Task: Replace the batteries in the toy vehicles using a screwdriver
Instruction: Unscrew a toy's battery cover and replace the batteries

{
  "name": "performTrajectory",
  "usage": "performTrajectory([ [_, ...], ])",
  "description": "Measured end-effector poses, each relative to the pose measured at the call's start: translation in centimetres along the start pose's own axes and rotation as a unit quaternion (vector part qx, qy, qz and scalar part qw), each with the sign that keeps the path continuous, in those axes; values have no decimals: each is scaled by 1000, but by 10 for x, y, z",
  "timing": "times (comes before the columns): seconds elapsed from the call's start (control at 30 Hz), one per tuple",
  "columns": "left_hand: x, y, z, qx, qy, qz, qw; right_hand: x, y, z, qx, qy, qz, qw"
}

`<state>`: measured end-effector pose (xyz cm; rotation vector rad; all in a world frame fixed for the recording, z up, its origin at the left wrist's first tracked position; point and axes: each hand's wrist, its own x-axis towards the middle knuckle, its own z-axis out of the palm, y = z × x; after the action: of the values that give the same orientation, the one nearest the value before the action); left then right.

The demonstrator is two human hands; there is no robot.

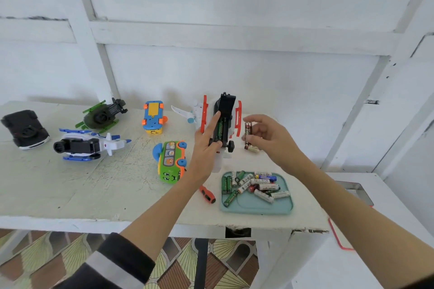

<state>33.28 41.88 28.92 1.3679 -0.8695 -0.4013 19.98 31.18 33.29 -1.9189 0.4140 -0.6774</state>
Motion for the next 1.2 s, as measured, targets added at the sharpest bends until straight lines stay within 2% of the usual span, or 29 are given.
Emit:
performTrajectory([
  [0.23,3,0,6,-7,-5,1,1000,24,-6,17,8,58,-40,997],
  [0.33,2,0,9,-11,-8,4,1000,30,-2,23,-111,65,-87,988],
  [0.43,4,0,10,-16,-12,1,1000,36,0,25,-238,41,-173,955],
  [0.5,5,0,10,-18,-15,-1,1000,38,2,25,-286,21,-195,938],
  [0.63,5,-4,9,-7,-23,4,1000,42,6,25,-341,-12,-188,921],
  [1.0,9,-10,5,-8,-13,-6,1000,41,-3,17,-374,-167,-126,904],
  [1.07,8,-10,5,-4,-14,-7,1000,42,-2,16,-397,-189,-109,892],
  [1.2,9,-13,5,-2,-15,-17,1000,42,1,19,-487,-216,-102,840],
])
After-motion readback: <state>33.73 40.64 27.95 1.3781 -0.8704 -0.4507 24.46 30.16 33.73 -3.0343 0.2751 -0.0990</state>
